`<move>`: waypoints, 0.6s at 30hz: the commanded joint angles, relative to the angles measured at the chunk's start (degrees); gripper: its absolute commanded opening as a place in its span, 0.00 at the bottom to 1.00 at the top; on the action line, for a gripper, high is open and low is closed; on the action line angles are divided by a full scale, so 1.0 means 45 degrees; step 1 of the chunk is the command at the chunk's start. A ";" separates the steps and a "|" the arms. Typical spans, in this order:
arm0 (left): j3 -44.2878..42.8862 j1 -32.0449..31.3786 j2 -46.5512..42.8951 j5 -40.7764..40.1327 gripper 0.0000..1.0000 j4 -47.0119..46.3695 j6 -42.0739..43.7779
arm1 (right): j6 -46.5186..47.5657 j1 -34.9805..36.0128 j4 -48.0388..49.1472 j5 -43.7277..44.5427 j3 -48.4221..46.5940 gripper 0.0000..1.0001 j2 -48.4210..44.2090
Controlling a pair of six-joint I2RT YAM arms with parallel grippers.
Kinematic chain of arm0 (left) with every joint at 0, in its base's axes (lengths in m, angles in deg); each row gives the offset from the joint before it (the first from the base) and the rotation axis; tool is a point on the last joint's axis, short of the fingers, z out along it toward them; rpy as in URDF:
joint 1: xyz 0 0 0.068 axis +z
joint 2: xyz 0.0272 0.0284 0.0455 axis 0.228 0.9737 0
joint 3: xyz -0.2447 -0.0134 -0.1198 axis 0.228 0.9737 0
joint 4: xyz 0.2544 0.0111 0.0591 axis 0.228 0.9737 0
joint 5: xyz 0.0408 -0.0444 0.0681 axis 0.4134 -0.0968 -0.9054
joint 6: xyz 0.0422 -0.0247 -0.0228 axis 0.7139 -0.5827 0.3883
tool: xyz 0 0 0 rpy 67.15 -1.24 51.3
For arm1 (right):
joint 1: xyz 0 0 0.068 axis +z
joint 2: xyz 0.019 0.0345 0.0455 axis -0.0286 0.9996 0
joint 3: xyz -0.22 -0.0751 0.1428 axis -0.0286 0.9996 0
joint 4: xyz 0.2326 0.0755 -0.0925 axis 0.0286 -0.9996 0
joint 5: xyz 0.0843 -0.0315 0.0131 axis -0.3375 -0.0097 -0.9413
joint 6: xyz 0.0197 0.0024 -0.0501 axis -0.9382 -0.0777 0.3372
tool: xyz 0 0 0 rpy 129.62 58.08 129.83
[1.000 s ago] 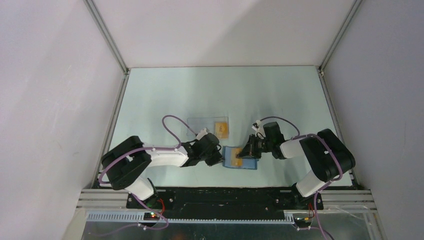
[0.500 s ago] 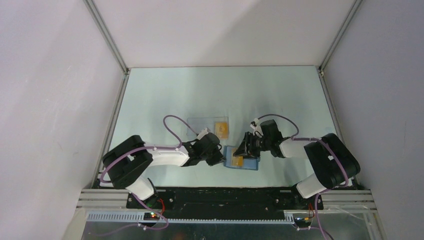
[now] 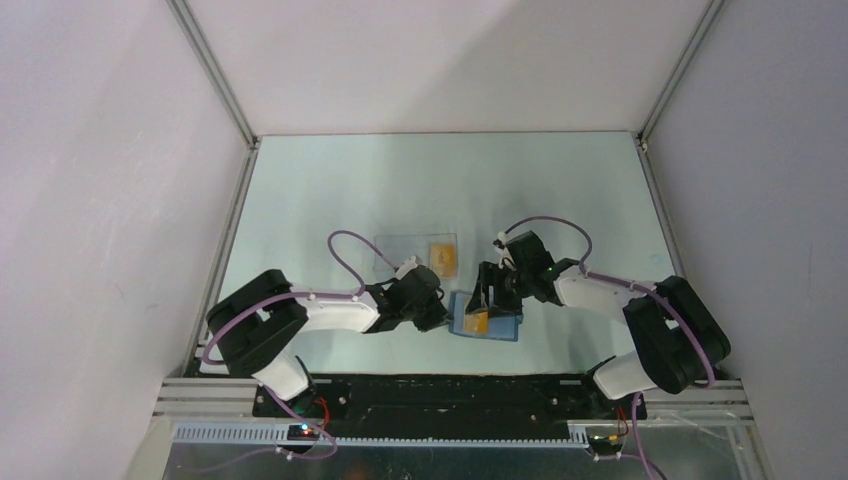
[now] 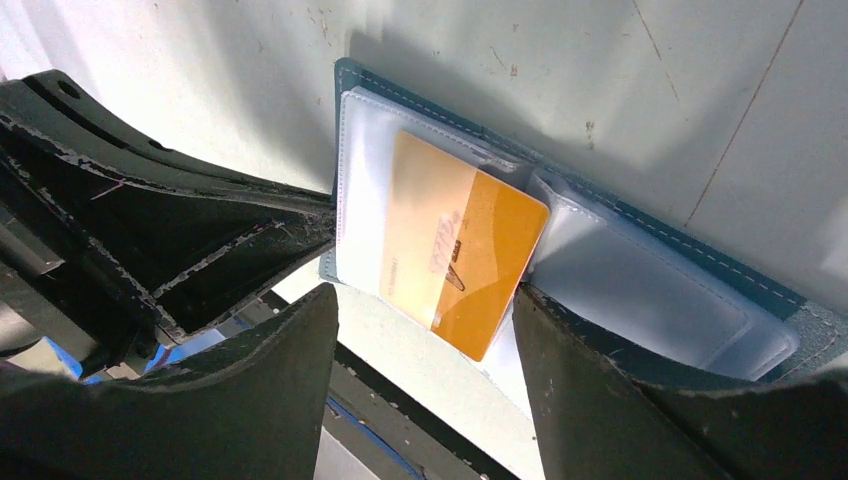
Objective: Put the credit cards into the card holder
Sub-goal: Insert the credit card into the card holder.
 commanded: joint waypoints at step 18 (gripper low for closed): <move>-0.0191 -0.0182 0.0265 0.0043 0.00 0.0765 0.0473 | -0.0227 0.0679 0.0680 -0.1750 -0.0770 0.42 0.1627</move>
